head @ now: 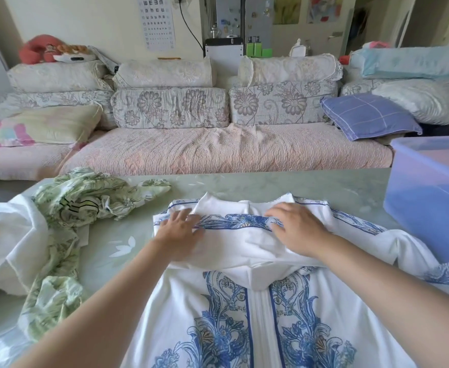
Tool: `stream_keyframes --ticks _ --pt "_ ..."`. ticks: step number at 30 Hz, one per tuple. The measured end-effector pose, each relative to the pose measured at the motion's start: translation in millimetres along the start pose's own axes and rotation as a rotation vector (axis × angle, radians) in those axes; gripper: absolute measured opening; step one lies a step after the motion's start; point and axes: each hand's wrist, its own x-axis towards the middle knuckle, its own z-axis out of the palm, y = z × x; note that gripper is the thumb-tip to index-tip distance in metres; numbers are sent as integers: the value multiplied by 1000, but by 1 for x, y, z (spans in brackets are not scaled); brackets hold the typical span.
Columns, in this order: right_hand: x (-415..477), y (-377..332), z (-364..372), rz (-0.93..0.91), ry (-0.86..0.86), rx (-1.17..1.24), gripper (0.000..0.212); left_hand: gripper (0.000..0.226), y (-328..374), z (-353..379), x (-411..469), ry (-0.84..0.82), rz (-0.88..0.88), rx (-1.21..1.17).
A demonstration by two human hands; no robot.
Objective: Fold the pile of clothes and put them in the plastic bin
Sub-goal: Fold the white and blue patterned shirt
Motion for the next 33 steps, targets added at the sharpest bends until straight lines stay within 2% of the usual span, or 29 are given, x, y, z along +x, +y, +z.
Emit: stream_keyframes --ticks 3,5,8,10,13,16,19,24,26,28,31,33 --pt "-19 -6 5 103 -426 -72 60 67 -9 12 -21 -163 -95 61" --pt "-32 5 6 199 -518 -145 63 72 -18 8 -29 -216 -149 64" --pt "-39 16 -3 275 -474 -224 64 69 -22 -2 -35 -237 -176 181" --pt "-43 14 -10 243 -429 -262 65 65 -7 -7 -37 -131 -122 202" --pt "-54 4 -18 138 -374 -214 62 59 45 -17 -40 -13 87 -47" --pt "-63 -1 -15 160 -437 -159 61 61 97 -20 -53 -151 234 -188" --pt "-77 7 -14 278 -548 -138 60 63 112 -8 -67 -369 297 -21" --pt "-99 23 -36 242 -542 -23 60 67 121 -24 -71 -485 250 67" --pt "-108 29 -50 250 -459 74 53 62 134 -35 -73 -429 260 48" --pt "-119 39 -70 304 -359 111 49 57 151 -42 -76 -298 304 3" --pt "-139 61 -100 424 -257 4 50 49 184 -43 -76 -128 388 -151" --pt "-154 73 -114 470 -268 -64 43 47 212 -42 -82 -78 437 -232"
